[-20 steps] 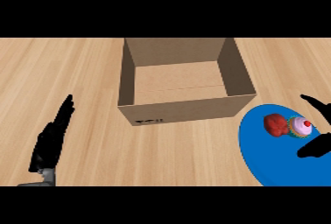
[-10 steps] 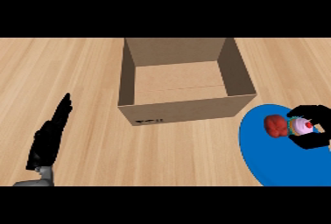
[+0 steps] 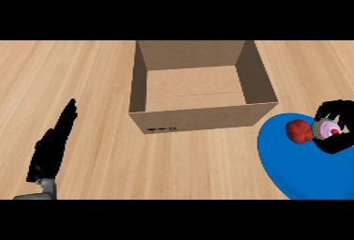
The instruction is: Pick the cupcake from the plate and place it in the cardboard box
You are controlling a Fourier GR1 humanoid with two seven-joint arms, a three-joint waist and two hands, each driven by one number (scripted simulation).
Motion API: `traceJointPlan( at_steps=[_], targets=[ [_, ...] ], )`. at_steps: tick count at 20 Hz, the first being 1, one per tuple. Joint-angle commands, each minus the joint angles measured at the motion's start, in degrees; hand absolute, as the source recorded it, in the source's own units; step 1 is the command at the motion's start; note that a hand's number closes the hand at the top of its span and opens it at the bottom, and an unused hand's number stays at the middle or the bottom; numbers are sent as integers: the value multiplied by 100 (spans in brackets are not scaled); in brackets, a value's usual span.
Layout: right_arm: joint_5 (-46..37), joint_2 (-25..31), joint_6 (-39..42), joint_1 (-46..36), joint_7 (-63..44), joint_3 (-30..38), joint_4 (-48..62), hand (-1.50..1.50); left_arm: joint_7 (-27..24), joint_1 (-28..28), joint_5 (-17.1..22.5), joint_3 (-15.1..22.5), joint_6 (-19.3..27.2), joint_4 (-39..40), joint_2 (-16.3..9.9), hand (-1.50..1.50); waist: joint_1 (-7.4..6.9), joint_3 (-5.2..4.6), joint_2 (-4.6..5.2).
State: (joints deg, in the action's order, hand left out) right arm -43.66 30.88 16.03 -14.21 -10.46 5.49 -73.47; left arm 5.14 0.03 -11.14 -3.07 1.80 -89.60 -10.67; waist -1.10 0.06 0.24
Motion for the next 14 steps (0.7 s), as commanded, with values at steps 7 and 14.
traceJointPlan(
  at_steps=[7, 14],
  targets=[
    [-227, 680, 287, -1646, 3266, -1290, 317, 150, -125, -419, -94, 453, -198, 21, 160, 0, -875, 42, 280],
    [30, 978, -94, -2792, 5143, -921, 1780, 150, 16, -600, -115, 344, -69, 175, 204, 0, -683, 26, 246]
  ],
)
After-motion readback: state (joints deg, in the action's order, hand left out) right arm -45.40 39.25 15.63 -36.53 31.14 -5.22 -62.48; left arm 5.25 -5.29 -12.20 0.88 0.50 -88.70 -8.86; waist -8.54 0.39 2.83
